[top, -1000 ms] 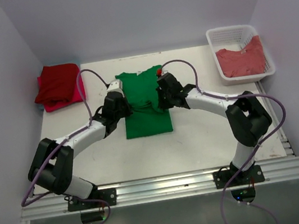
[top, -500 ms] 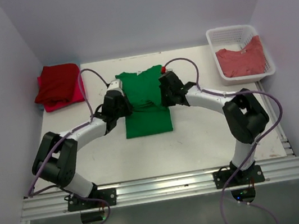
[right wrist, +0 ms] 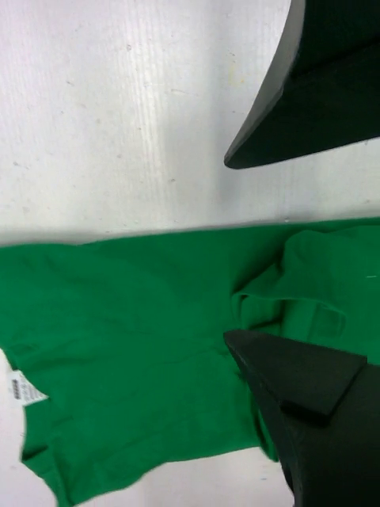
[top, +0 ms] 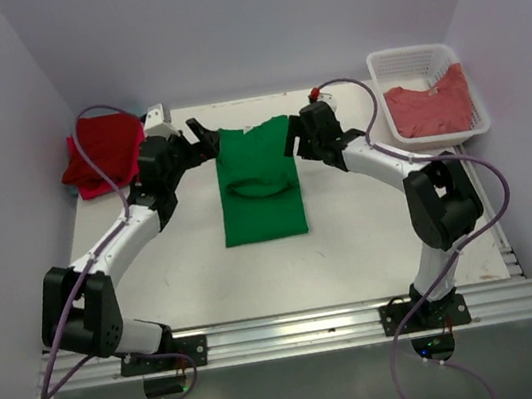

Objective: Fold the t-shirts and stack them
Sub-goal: Fold the folded rectangular tshirt in 1/3 of the way

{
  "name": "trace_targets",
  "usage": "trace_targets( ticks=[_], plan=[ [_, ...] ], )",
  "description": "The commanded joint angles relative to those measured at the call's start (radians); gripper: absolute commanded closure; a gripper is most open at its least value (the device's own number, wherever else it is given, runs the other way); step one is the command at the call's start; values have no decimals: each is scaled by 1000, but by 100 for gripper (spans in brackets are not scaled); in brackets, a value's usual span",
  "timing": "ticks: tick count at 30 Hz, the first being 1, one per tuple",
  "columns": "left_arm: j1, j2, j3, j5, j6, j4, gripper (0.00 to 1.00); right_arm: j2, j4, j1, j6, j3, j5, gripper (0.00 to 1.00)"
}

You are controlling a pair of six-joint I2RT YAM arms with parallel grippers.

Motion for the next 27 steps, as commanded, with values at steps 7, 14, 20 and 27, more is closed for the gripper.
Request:
trace_targets(
  ticks=[7, 14, 20, 27],
  plan=[
    [-4, -82, -159, 375, -28, 24, 60, -202, 161, 6, -12, -185, -348, 100],
    [-8, 42, -228, 591, -76, 91, 100, -39, 239, 29, 94, -180, -692, 100],
    [-153, 79, -275, 686, -104, 176, 100, -17, 295, 57, 111, -245, -683, 100],
    [-247, 100, -376, 656, -153, 225, 100, -8, 247, 59, 74, -219, -648, 100]
  ],
)
